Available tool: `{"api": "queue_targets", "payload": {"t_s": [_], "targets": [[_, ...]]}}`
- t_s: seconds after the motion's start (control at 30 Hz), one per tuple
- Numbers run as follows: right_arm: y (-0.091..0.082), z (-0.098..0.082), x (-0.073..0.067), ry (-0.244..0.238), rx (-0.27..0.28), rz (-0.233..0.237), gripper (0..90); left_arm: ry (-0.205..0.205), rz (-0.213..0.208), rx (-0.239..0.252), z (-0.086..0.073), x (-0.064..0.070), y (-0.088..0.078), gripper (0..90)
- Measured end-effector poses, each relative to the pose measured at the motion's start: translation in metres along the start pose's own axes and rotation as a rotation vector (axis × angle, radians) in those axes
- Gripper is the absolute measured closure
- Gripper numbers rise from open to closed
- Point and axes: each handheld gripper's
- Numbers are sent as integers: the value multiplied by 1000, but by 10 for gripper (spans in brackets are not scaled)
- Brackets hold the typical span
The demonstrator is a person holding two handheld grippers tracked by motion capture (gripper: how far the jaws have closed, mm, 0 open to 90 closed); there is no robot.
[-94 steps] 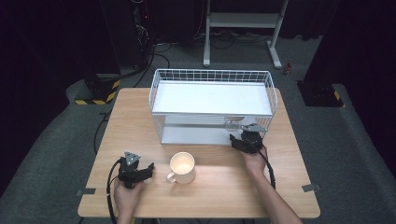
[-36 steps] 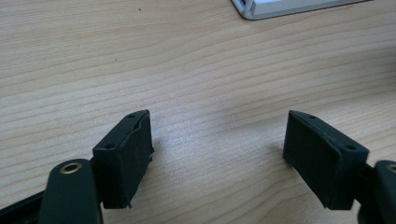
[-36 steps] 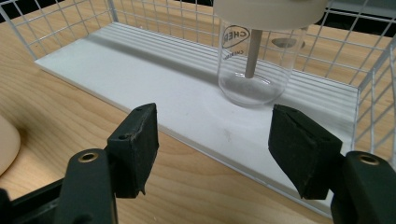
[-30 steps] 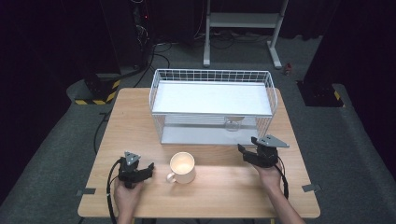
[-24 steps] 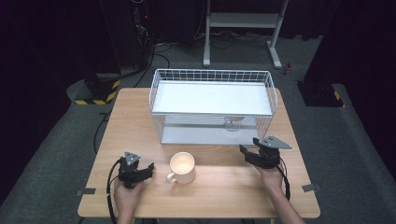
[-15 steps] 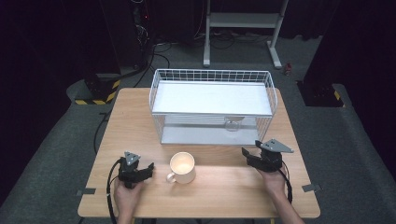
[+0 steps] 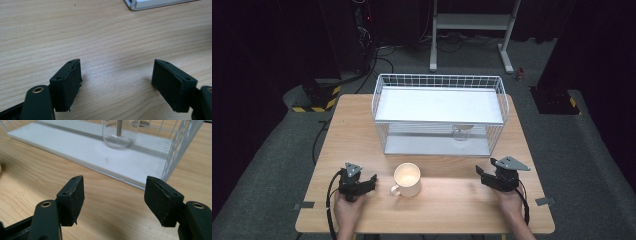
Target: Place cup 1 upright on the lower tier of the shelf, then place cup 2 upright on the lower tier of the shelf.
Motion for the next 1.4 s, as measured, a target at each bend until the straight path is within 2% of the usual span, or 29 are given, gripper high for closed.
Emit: {"api": "queue_targets", "payload": {"t_s": [0.17,0.2,0.33,0.37,0.4,0.63,0.77,0.87,1.13,1.23,1.33,1.4], "targets": [[2,-9,2,-1,-35,-10,323,0,-1,-1,0,0,0,240],[3,-12,3,19,-51,-11,322,0,-2,-1,0,0,0,240],[5,-12,2,11,-67,-25,320,0,-1,-1,0,0,0,240],[6,-13,3,-5,-73,-19,318,1,-1,-1,0,0,0,240],[7,-13,3,-9,-96,-21,314,0,-1,-1,0,0,0,240],[8,-17,4,-19,-116,-23,309,-3,0,0,0,1,0,239],[6,-23,6,-15,-146,-22,306,-3,0,-1,0,1,0,239],[5,-27,11,-21,-193,-32,285,-2,0,-1,0,0,0,239],[5,-28,13,-4,-201,-29,264,12,-15,-7,1,1,1,194],[5,-28,13,-4,-202,-33,255,32,-38,-23,0,0,-1,164],[6,-27,13,-9,-201,-37,252,30,-47,-22,0,-1,-2,162],[6,-27,12,0,-203,-38,251,20,-70,-30,0,-3,-4,150]]}}
Point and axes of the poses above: each handheld gripper's, and its own axes: y roughly forward along the jaws, z roughly out of its top, x roughly to its right, and after that the axes turned 3 degrees about z, right-handed
